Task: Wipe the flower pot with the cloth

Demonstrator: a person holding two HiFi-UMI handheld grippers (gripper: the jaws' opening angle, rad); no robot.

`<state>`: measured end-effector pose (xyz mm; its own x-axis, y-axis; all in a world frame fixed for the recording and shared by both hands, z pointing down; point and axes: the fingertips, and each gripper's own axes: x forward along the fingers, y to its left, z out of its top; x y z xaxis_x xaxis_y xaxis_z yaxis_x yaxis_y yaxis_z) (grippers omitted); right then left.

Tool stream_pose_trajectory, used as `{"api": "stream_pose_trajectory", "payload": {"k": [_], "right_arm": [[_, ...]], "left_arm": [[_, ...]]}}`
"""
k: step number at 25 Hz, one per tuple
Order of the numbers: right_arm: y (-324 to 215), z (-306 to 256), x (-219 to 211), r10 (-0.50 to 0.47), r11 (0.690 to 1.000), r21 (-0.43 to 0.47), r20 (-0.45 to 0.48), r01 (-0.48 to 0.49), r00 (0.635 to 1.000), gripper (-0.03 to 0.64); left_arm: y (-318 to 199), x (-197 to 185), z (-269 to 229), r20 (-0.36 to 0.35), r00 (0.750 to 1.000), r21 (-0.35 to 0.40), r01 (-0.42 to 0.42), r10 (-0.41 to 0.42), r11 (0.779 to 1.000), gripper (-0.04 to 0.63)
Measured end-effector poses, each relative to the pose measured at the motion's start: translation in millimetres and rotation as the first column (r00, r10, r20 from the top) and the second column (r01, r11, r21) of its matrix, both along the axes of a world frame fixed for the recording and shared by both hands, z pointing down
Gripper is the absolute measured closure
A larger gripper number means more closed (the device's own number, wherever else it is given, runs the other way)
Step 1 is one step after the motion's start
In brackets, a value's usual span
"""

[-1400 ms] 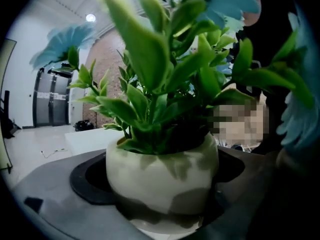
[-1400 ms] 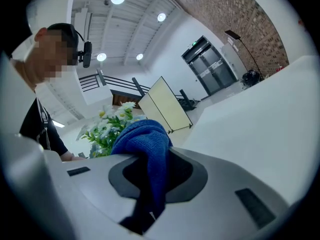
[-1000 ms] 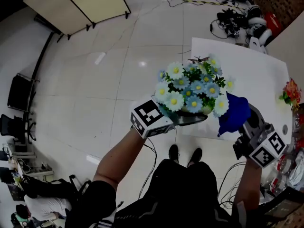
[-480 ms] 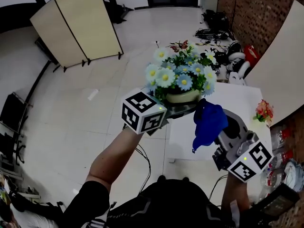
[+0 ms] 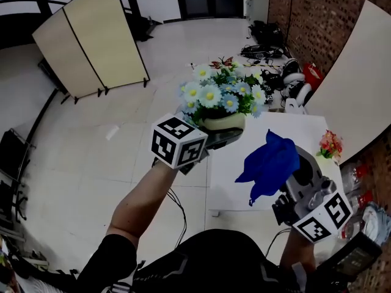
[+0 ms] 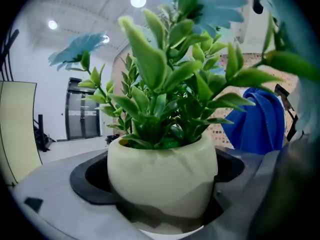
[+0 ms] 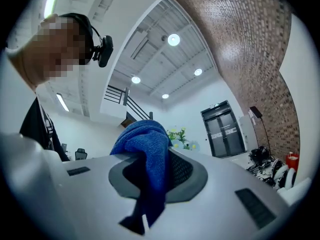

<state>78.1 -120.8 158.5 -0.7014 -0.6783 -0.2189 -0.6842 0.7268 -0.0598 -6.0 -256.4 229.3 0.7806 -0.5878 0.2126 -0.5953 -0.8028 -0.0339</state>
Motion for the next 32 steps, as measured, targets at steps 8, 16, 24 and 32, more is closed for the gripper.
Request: {"api": "stream_pose_trajectory", "payload": {"k": [8,16,24,32], "right_arm": [[-26,16,-36,-0.03,1.0,-0.002,-0.146,0.03,0.989,0.568],[-29,-5,-36,-0.018,0.999,0.036,-0.191,0.026,0.981,0.568],[-42,-11,-17,0.004,0.999,0.035,-0.169,0.002,0.986,0.568],[-64,-14,8,0.023,1.0,0.012,-0.117,-0.022,0.993,0.568]], "left_arm": [[36,21,-19,-0.048,0.995,0.041,-0.091,0.093,0.995,0.028],[63,19,-43,-0.078,0.987,0.089,-0.13,0.137,0.988,0.029],[77,20,-51,-0.138,0.975,0.091,-0.161,0.172,0.983,0.029],[83,28,-60,-0.181,0.959,0.104,-0.2,0.216,0.974,0.029]]}}
